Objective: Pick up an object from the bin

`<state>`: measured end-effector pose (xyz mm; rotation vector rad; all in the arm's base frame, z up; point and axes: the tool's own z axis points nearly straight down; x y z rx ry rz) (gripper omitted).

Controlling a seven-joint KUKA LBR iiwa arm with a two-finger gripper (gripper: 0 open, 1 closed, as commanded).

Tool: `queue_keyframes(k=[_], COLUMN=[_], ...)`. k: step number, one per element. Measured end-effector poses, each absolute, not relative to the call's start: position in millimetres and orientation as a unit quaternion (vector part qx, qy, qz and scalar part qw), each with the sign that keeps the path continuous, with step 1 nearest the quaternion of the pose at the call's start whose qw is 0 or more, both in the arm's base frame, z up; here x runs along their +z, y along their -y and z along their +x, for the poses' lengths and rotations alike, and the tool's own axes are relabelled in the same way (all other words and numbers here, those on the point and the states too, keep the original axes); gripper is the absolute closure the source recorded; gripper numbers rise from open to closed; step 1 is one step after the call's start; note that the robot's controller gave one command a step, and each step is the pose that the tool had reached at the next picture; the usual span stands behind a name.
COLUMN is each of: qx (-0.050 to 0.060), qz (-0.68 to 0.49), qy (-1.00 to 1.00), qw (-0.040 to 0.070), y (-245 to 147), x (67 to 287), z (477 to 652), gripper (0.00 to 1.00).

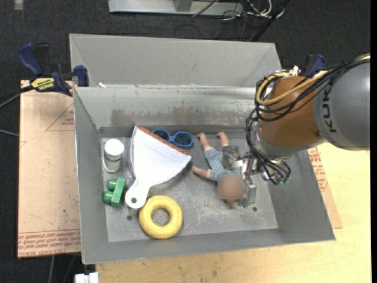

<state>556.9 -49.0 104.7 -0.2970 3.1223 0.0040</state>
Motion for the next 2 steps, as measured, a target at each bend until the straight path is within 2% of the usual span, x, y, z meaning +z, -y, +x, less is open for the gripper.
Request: queue_keyframes(k=[1, 2], qx=[0.001, 0.001], qz=[0.085, 0.086], qy=[-0.996, -0.996], qw=[-0.002, -0.002], y=[40.7, 40.7], x=[86.0, 86.1], z=[571.5, 571.6], gripper=[1.0, 1.0])
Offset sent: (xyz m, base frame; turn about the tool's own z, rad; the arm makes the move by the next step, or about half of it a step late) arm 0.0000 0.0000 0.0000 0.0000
